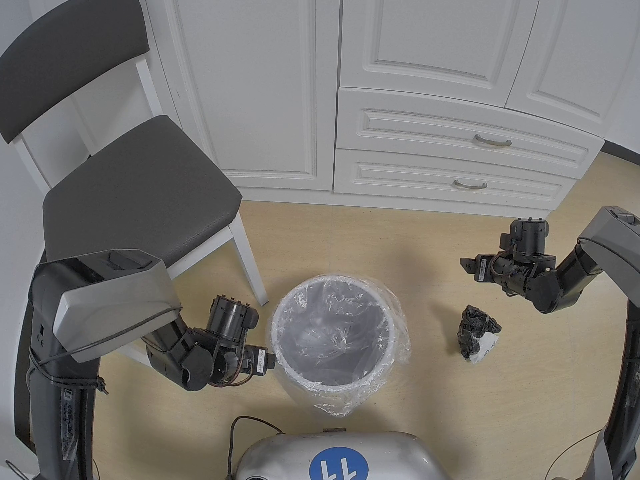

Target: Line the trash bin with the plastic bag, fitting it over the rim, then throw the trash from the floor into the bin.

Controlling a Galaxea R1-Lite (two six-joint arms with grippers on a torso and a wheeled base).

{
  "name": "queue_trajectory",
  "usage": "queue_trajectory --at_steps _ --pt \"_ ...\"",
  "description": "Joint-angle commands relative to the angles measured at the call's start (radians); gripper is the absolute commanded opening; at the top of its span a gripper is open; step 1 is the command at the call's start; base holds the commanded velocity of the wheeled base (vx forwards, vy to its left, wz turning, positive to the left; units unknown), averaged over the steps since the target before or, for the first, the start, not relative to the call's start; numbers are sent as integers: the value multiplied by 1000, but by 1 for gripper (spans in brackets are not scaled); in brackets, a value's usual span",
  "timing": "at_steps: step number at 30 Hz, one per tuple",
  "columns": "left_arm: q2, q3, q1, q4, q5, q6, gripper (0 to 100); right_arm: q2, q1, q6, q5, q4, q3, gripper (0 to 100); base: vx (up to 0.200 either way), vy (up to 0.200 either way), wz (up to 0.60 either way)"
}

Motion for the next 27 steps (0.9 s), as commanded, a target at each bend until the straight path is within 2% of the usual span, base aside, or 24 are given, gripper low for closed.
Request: queue_trajectory --at_steps 1,11,25,27 --pt "37 -41 -3 2 0 -1 100 11 -2 -6 1 0 -2 100 0 0 0" --pt "96 -166 9 53 1 -5 100 39 -24 -41 1 26 -8 100 0 0 0" --pt "21 -84 20 34 -3 -4 100 39 -25 -60 21 44 3 100 0 0 0" --pt "10 -70 20 34 -2 -1 100 39 -25 -45 68 67 0 100 0 0 0"
